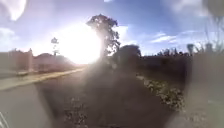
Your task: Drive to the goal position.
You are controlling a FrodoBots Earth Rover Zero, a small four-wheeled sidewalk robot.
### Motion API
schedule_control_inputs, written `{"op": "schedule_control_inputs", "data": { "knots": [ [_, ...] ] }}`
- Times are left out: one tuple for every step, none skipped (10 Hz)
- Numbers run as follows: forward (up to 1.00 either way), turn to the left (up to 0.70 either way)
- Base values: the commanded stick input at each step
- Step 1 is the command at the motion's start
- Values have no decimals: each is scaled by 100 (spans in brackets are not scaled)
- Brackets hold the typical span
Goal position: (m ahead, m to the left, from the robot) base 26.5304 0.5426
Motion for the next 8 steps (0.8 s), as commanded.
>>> {"op": "schedule_control_inputs", "data": {
  "knots": [
    [100, 0],
    [100, 0],
    [100, 0],
    [100, 0],
    [100, 0],
    [100, 0],
    [100, 0],
    [100, 0]
  ]
}}
